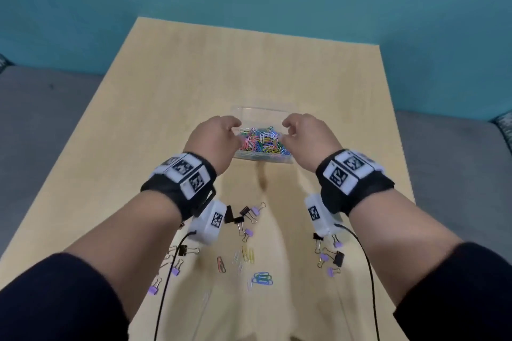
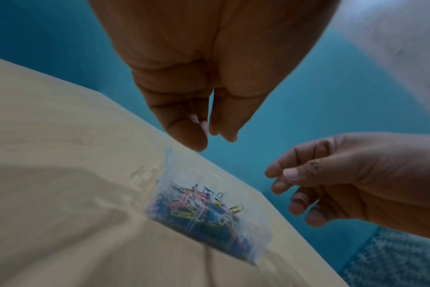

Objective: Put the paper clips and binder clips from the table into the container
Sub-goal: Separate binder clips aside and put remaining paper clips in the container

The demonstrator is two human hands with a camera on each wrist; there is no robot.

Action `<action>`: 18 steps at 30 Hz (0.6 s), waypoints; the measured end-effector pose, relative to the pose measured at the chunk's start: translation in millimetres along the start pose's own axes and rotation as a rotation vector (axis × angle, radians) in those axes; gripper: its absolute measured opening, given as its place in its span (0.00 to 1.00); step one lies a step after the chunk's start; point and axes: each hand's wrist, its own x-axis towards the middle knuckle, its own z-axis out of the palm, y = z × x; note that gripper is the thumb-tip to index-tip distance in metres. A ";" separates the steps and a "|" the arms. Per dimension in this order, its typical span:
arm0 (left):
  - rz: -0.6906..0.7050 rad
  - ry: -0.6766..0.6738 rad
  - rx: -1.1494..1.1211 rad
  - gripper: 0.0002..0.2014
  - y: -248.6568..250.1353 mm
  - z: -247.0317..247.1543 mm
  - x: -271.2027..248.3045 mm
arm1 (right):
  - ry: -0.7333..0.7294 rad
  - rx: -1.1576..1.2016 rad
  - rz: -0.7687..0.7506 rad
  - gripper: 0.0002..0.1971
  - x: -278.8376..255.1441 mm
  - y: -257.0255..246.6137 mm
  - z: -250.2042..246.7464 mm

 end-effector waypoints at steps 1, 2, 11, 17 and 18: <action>0.030 0.031 0.023 0.13 -6.1 -0.4 -15.7 | 0.027 -0.018 -0.044 0.14 -17.8 3.7 3.7; 0.065 0.044 0.048 0.12 -14.9 1.9 -37.2 | 0.028 -0.025 -0.099 0.13 -40.1 7.5 11.1; 0.316 -0.282 0.426 0.16 -71.8 61.1 -216.7 | -0.367 -0.284 -0.566 0.22 -193.0 13.3 99.1; 0.387 -0.266 0.451 0.20 -77.4 72.1 -230.9 | -0.315 -0.416 -0.604 0.24 -207.0 8.2 118.5; 0.362 -0.257 0.415 0.19 -77.9 67.2 -234.6 | -0.310 -0.397 -0.604 0.24 -211.3 9.4 116.9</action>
